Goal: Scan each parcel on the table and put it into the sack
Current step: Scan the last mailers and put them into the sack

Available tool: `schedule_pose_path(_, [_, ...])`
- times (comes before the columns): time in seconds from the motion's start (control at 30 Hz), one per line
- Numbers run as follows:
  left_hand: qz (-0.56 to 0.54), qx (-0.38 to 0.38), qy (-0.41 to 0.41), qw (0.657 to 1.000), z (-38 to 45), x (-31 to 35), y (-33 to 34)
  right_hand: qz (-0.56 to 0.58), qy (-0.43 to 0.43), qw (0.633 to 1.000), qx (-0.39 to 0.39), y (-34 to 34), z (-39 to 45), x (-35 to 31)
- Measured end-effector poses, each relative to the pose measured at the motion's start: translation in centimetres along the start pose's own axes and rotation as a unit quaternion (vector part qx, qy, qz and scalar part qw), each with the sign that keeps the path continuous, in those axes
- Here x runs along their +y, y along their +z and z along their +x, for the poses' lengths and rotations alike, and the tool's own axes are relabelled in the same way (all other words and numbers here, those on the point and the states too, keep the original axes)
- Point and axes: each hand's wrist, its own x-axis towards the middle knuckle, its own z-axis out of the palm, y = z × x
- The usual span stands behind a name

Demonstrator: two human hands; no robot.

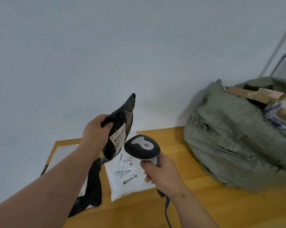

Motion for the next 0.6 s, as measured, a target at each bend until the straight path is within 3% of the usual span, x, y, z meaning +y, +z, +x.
schedule_pose_path(0.37, [0.025,0.049,0.159,0.986,-1.9,12.1,12.9,0.029,-0.028,0.994,0.100,-15.4,-0.7,-0.8])
schedule_pose_path(0.6, [0.042,0.072,0.339,0.937,-2.3,21.5,21.8,0.084,-0.054,0.979,0.179,-25.7,-1.7,-2.0])
